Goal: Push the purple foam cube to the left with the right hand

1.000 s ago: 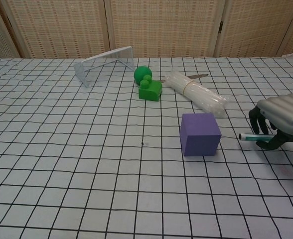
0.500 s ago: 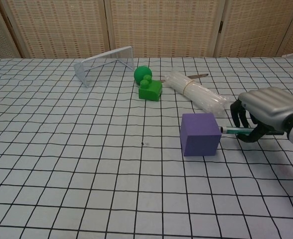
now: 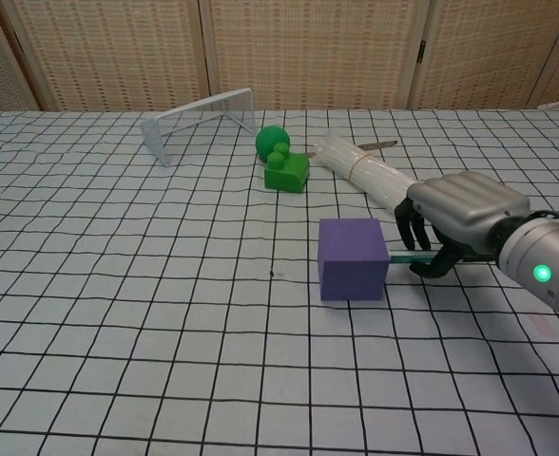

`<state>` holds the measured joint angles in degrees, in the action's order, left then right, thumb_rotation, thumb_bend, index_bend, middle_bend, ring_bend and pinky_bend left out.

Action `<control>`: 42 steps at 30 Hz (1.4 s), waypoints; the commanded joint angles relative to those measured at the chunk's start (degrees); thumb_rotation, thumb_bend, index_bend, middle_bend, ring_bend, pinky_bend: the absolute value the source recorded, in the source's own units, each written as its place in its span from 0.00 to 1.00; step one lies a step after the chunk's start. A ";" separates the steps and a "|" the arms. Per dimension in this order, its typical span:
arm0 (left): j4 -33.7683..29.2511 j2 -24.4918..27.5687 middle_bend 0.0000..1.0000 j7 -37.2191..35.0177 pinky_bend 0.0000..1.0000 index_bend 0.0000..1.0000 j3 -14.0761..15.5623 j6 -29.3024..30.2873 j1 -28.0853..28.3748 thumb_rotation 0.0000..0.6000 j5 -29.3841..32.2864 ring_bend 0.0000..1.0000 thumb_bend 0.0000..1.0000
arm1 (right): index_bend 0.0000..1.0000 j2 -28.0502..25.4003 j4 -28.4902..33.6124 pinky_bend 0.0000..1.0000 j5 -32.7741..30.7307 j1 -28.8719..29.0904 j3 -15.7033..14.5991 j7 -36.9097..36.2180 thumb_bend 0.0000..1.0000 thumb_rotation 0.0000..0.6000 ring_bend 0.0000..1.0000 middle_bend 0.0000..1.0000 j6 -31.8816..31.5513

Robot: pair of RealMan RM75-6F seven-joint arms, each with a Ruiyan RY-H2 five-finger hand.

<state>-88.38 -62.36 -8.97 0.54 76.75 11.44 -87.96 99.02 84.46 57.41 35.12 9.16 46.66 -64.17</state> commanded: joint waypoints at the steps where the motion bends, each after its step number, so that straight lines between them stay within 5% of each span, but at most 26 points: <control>1: 0.00 0.02 0.00 -0.05 0.12 0.00 0.05 0.08 -0.03 1.00 -0.11 0.00 0.38 | 0.97 1.10 -0.12 0.33 -0.61 1.18 0.83 0.49 0.40 1.00 0.52 0.76 0.58; 42: 0.99 -0.22 0.00 -0.26 0.12 0.00 -1.14 -0.69 0.03 1.00 2.35 0.00 0.38 | 0.96 13.31 -6.52 0.33 -9.60 17.74 6.39 4.85 0.41 1.00 0.52 0.76 7.40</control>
<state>-87.40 -62.59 -9.25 -0.60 76.06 11.47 -85.61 112.13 78.07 47.99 52.63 15.38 51.39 -56.78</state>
